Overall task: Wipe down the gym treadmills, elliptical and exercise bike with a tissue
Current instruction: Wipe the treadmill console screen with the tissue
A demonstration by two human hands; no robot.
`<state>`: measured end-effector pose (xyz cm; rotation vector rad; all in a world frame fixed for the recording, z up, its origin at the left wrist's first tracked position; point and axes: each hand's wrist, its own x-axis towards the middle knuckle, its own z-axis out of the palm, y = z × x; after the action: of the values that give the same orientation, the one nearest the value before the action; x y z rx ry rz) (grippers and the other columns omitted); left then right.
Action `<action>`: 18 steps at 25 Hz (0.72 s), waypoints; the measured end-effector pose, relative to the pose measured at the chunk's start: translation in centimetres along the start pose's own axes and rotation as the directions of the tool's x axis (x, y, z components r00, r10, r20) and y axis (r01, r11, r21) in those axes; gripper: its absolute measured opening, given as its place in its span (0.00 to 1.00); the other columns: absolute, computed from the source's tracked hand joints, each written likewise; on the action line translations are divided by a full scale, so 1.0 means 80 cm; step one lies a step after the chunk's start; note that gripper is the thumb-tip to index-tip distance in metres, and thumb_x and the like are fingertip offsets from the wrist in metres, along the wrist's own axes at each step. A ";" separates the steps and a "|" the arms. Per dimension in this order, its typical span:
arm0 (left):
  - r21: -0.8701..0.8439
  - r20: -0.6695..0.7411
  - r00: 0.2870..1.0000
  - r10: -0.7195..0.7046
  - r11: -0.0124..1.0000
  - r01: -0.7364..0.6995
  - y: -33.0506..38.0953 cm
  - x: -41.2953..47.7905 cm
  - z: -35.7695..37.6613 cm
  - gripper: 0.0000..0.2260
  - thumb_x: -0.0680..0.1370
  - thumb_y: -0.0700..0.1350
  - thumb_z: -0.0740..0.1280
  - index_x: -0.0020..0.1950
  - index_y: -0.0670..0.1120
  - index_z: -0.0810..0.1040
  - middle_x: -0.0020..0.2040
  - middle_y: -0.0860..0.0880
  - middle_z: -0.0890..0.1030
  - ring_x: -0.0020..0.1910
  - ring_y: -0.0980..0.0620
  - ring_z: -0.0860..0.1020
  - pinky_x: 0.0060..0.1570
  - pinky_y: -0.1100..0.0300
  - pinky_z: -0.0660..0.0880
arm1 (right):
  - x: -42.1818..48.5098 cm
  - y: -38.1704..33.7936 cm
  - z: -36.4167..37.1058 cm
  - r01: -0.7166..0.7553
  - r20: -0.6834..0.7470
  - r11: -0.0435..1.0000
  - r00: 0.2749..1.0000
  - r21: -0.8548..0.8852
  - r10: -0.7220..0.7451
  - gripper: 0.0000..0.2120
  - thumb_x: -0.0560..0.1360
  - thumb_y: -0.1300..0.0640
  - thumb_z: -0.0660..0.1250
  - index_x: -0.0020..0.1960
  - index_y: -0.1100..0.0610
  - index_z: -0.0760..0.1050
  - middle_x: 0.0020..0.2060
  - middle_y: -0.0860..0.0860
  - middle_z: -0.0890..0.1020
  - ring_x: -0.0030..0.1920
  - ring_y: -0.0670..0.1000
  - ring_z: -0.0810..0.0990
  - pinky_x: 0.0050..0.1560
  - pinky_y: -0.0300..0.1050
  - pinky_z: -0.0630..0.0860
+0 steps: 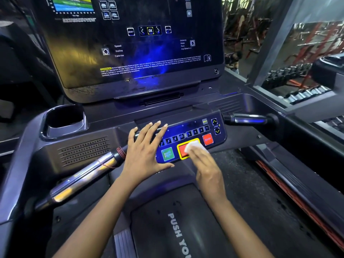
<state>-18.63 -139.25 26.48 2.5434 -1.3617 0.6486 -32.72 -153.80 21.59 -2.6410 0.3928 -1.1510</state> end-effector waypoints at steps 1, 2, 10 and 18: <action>0.001 0.005 1.000 0.000 1.000 0.000 -0.001 0.000 0.000 0.48 0.62 0.75 0.60 0.75 0.48 0.64 0.73 0.47 0.68 0.69 0.46 0.68 0.68 0.44 0.56 | 0.006 0.015 -0.004 -0.057 -0.013 0.998 0.998 -0.009 0.056 0.30 0.64 0.78 0.57 0.62 0.62 0.76 0.60 0.55 0.78 0.62 0.52 0.74 0.68 0.38 0.64; 0.000 0.009 1.000 0.001 1.000 -0.001 -0.001 0.001 -0.001 0.48 0.62 0.75 0.59 0.75 0.47 0.64 0.72 0.47 0.68 0.69 0.46 0.68 0.67 0.44 0.56 | 0.011 0.027 -0.008 -0.097 -0.025 0.995 0.995 -0.021 0.096 0.31 0.63 0.78 0.56 0.62 0.62 0.76 0.60 0.54 0.78 0.62 0.53 0.75 0.67 0.38 0.64; 0.044 -0.031 0.998 0.047 0.998 -0.046 0.003 0.002 -0.003 0.46 0.65 0.74 0.56 0.76 0.49 0.58 0.73 0.44 0.66 0.72 0.45 0.63 0.69 0.39 0.51 | 0.009 0.003 0.002 -0.023 -0.059 0.999 0.998 0.047 0.026 0.30 0.63 0.80 0.60 0.62 0.63 0.76 0.60 0.56 0.78 0.63 0.52 0.74 0.68 0.41 0.65; 0.080 0.022 0.992 0.125 0.989 -0.126 0.030 0.036 0.005 0.40 0.71 0.71 0.53 0.75 0.47 0.63 0.72 0.42 0.68 0.71 0.43 0.68 0.68 0.41 0.55 | 0.058 0.055 -0.010 -0.073 -0.018 0.997 0.997 0.033 0.074 0.26 0.67 0.62 0.56 0.64 0.64 0.74 0.62 0.57 0.77 0.62 0.55 0.74 0.69 0.36 0.60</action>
<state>-19.14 -142.86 27.35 2.5465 -1.5416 0.7197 -30.96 -159.54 23.89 -2.5671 0.4674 -1.1512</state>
